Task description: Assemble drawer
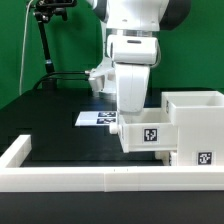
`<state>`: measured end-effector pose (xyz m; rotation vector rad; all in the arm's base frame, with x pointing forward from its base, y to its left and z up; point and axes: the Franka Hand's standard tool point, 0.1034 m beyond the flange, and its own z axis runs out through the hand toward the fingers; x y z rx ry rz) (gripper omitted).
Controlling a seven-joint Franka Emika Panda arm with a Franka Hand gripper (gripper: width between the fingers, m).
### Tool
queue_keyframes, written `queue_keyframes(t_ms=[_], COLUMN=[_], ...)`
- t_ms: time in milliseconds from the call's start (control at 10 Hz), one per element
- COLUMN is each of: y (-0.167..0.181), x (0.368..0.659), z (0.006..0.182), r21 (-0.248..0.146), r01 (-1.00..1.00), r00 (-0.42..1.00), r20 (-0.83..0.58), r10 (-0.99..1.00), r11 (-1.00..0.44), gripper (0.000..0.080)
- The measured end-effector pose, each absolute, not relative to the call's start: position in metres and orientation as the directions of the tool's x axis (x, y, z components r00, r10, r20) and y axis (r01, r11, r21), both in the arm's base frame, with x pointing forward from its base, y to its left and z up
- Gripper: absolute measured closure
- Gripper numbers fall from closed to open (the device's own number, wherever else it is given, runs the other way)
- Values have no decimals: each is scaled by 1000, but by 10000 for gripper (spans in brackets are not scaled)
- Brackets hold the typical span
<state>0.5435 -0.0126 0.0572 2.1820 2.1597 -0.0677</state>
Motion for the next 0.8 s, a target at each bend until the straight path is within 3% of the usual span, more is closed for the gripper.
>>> queue_keyframes(t_ms=[800], y=[8], x=[540], z=[52], r21=[20], r01=[991], r00=[136], r20=[-76], r10=[988], r11=[-135], gripper=[726])
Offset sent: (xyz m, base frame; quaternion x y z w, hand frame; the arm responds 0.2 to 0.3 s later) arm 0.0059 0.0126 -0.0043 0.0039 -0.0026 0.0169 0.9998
